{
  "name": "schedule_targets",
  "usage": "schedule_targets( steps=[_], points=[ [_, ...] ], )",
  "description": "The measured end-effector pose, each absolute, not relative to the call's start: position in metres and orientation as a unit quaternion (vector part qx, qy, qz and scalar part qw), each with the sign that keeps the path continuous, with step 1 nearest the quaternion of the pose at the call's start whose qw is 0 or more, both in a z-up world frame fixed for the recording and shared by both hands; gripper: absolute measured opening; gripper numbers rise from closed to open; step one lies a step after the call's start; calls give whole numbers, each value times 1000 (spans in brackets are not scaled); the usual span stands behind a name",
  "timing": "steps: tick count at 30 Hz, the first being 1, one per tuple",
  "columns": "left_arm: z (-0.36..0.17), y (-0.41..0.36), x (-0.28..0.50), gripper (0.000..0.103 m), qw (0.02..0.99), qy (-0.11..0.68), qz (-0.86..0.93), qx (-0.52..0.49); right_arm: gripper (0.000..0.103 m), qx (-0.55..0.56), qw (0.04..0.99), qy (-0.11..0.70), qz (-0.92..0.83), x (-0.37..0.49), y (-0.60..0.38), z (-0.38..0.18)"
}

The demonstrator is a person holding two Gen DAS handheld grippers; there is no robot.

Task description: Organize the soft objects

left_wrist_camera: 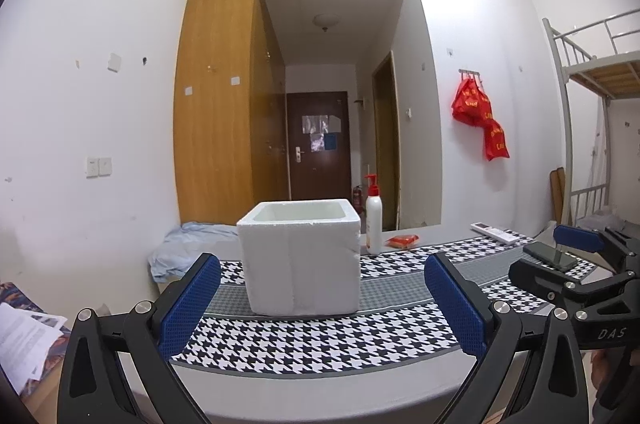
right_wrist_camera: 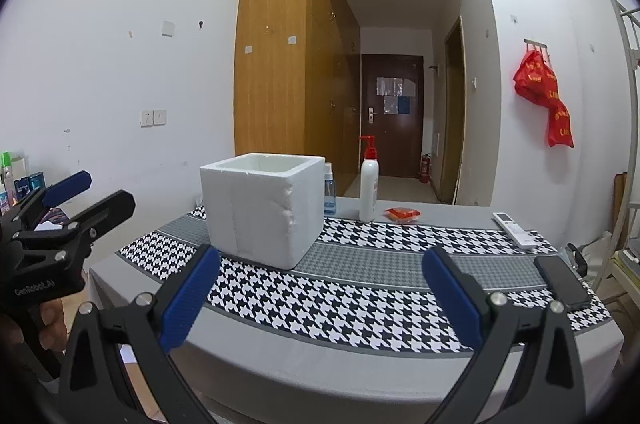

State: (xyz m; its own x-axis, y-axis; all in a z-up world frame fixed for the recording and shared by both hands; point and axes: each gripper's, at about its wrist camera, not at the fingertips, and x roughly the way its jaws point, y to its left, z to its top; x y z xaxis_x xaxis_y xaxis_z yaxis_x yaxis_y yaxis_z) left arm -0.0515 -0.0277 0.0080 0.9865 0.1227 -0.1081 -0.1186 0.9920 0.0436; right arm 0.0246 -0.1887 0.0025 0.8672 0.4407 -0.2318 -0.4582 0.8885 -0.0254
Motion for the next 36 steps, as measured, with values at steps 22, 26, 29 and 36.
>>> schedule_targets(
  steps=[22,26,29,36],
  points=[
    [5,-29,-55,102,995,65,67,17,102,-46,968,102,225,14,-191,6],
    [4,-30,-55,102,995,64,67,22,102,-45,968,101,225,14,-191,7],
    [2,-31,-55,102,995,64,66,25,102,-46,968,101,226,14,-191,7],
    [1,-33,-56,102,995,66,65,25,102,-50,966,102,233,11,-188,7]
  ],
)
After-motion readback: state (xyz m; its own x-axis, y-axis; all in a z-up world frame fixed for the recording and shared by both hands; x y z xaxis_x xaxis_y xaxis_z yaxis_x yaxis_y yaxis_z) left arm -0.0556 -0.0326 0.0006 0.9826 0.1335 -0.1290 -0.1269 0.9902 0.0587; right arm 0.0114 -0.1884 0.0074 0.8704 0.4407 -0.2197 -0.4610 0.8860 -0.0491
